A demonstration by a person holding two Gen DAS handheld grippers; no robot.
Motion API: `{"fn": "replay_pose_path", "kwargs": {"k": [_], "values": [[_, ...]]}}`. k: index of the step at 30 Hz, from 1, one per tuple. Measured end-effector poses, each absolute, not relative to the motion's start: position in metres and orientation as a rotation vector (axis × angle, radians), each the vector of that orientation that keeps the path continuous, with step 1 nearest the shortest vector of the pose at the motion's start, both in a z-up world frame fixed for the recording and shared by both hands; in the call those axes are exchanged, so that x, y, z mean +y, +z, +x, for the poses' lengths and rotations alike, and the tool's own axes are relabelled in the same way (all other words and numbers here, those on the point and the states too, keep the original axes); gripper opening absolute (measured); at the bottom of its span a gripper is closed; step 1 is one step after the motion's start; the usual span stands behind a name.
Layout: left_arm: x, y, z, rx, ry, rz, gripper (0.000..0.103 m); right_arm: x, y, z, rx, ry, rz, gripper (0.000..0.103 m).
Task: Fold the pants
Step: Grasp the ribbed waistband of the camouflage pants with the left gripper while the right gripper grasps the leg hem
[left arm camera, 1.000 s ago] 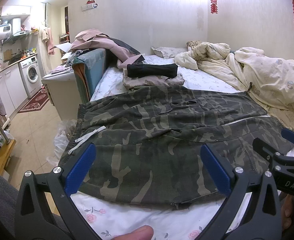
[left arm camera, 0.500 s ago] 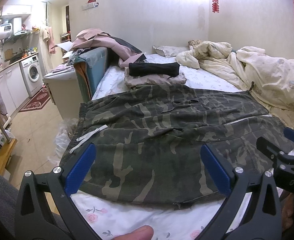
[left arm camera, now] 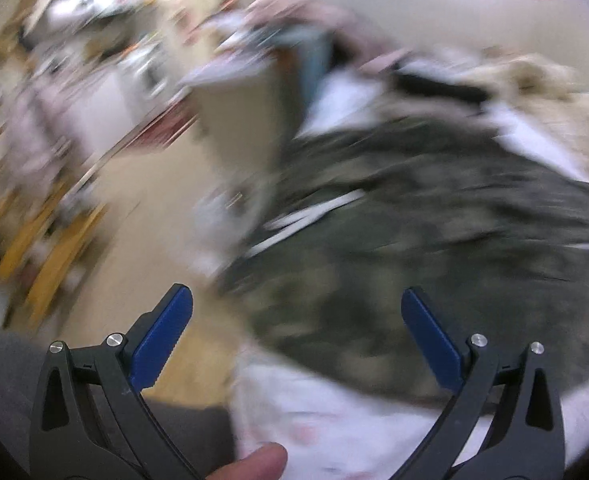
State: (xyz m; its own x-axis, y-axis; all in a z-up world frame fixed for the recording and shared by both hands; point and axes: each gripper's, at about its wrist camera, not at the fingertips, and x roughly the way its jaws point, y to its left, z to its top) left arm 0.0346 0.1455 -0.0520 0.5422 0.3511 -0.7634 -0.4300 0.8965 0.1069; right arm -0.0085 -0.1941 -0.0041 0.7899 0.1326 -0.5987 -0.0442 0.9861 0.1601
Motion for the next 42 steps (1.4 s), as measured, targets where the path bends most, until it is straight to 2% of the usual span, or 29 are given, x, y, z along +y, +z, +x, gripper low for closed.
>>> {"fn": "replay_pose_path", "kwargs": {"k": [5,8,11,13,15,17,19,20,21,22,28,34,42], "values": [[0.23,-0.096,0.046,1.037,0.582,-0.394,0.102,-0.202,-0.005,-0.001,0.678,0.116,0.196,0.103],[0.253,-0.126,0.05,1.087,0.574,-0.536,0.102,-0.204,-0.007,0.004,0.699,0.131,0.221,0.103],[0.261,-0.156,0.061,1.148,0.538,-0.657,0.096,-0.205,-0.01,0.008,0.716,0.136,0.249,0.103],[0.262,-0.168,0.068,1.161,0.511,-0.713,0.085,-0.206,-0.011,0.01,0.72,0.132,0.254,0.103],[0.26,-0.176,0.08,1.173,0.502,-0.723,0.082,-0.207,-0.012,0.012,0.719,0.122,0.251,0.103],[0.259,-0.178,0.089,1.159,0.481,-0.714,0.068,-0.209,-0.014,0.013,0.722,0.111,0.245,0.103],[0.262,-0.177,0.099,1.155,0.495,-0.706,0.048,-0.211,-0.016,0.013,0.732,0.098,0.241,0.103],[0.262,-0.178,0.102,1.156,0.497,-0.711,0.042,-0.213,-0.018,0.013,0.738,0.09,0.242,0.103],[0.262,-0.18,0.106,1.166,0.492,-0.713,0.025,-0.214,-0.019,0.013,0.742,0.081,0.244,0.103],[0.262,-0.178,0.106,1.167,0.513,-0.685,0.015,-0.216,-0.02,0.014,0.745,0.073,0.246,0.103],[0.247,-0.132,0.096,1.069,0.573,-0.527,0.008,-0.221,-0.023,0.015,0.752,0.048,0.247,0.103],[0.237,-0.084,0.092,1.017,0.521,-0.473,0.007,-0.222,-0.026,0.017,0.761,0.032,0.239,0.103],[0.235,-0.084,0.097,1.03,0.545,-0.445,0.007,-0.241,-0.036,0.027,0.805,-0.03,0.242,0.103]]}}
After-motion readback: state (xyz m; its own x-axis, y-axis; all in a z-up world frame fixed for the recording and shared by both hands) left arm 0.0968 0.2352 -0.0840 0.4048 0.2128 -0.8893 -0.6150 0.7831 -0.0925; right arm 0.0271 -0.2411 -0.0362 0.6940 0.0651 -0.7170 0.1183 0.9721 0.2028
